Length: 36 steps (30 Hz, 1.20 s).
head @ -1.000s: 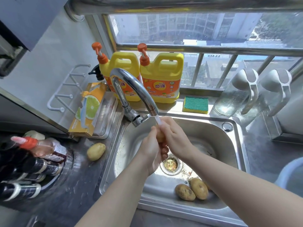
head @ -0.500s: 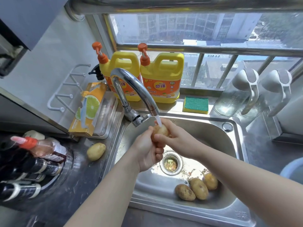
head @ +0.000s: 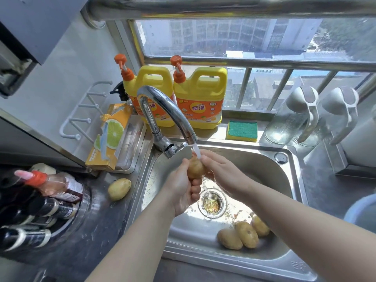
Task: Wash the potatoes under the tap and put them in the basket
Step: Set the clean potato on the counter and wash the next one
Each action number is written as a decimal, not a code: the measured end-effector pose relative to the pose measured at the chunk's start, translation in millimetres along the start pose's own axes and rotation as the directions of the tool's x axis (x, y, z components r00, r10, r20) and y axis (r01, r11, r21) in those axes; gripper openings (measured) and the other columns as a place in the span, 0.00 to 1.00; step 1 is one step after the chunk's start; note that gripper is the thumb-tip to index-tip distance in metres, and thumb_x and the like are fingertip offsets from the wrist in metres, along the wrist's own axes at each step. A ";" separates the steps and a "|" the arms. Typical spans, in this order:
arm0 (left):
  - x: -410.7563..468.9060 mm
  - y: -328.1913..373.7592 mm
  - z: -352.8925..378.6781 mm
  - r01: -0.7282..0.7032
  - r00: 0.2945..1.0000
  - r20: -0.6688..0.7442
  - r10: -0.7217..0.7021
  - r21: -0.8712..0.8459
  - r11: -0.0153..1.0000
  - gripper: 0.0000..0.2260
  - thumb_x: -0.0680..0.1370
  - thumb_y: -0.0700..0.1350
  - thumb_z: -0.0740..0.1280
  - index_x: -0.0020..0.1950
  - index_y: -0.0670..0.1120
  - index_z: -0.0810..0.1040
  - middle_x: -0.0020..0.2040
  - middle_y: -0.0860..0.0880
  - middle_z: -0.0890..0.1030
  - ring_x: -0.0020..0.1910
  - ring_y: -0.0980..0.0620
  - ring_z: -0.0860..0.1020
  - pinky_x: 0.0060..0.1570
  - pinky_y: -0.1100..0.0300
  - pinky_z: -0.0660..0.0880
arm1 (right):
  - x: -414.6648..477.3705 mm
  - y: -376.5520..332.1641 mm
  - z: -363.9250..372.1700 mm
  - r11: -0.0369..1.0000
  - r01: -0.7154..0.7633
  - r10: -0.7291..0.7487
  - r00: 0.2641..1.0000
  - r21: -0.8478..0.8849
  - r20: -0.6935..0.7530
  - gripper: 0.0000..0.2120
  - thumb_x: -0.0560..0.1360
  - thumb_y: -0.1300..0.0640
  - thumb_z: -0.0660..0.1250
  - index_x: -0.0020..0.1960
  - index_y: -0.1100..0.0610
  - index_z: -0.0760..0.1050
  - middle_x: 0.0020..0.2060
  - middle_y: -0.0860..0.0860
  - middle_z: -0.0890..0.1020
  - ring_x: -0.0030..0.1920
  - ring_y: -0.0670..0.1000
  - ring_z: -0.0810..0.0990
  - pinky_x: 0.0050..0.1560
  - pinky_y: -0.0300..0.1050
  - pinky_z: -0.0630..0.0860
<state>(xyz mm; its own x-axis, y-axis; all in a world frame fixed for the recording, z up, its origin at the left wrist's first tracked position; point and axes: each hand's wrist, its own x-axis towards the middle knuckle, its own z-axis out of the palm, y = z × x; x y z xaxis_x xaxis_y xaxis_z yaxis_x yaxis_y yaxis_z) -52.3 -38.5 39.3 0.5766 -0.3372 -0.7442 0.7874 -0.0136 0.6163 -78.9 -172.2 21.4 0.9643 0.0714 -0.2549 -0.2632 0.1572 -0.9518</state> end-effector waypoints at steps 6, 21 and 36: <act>9.0 -7.1 3.7 -0.140 0.987 -0.063 0.146 0.091 0.986 0.24 0.85 0.59 0.50 0.43 0.44 0.74 0.28 0.50 0.66 0.24 0.55 0.62 0.22 0.63 0.61 | -3.5 -0.7 2.7 0.974 0.005 -0.021 0.998 -0.225 -0.065 0.16 0.78 0.49 0.69 0.64 0.48 0.73 0.56 0.56 0.82 0.54 0.55 0.82 0.63 0.56 0.78; 19.8 -27.5 -0.3 -0.361 0.904 -0.101 0.415 0.338 0.869 0.26 0.79 0.65 0.52 0.63 0.47 0.75 0.36 0.54 0.75 0.31 0.55 0.71 0.34 0.57 0.67 | 16.7 -1.0 18.2 0.967 -0.015 0.108 0.929 0.255 -0.353 0.12 0.82 0.58 0.62 0.59 0.59 0.81 0.46 0.59 0.84 0.47 0.56 0.81 0.45 0.49 0.78; 3.1 -31.9 11.3 -0.440 0.851 -0.012 0.525 0.530 0.725 0.20 0.84 0.59 0.50 0.72 0.51 0.66 0.58 0.49 0.80 0.53 0.51 0.79 0.59 0.49 0.74 | 21.0 0.5 14.1 0.981 -0.045 0.125 0.892 0.189 -0.435 0.12 0.81 0.63 0.59 0.48 0.56 0.81 0.44 0.59 0.83 0.39 0.55 0.81 0.34 0.47 0.77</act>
<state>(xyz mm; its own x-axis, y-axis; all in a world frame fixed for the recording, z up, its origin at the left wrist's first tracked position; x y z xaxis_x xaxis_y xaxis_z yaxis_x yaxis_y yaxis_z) -78.1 -49.8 20.2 0.9069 -0.2825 -0.3127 0.2019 -0.3600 0.9108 -59.1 -156.7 17.9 0.8392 -0.3454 -0.4200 -0.3068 0.3371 -0.8901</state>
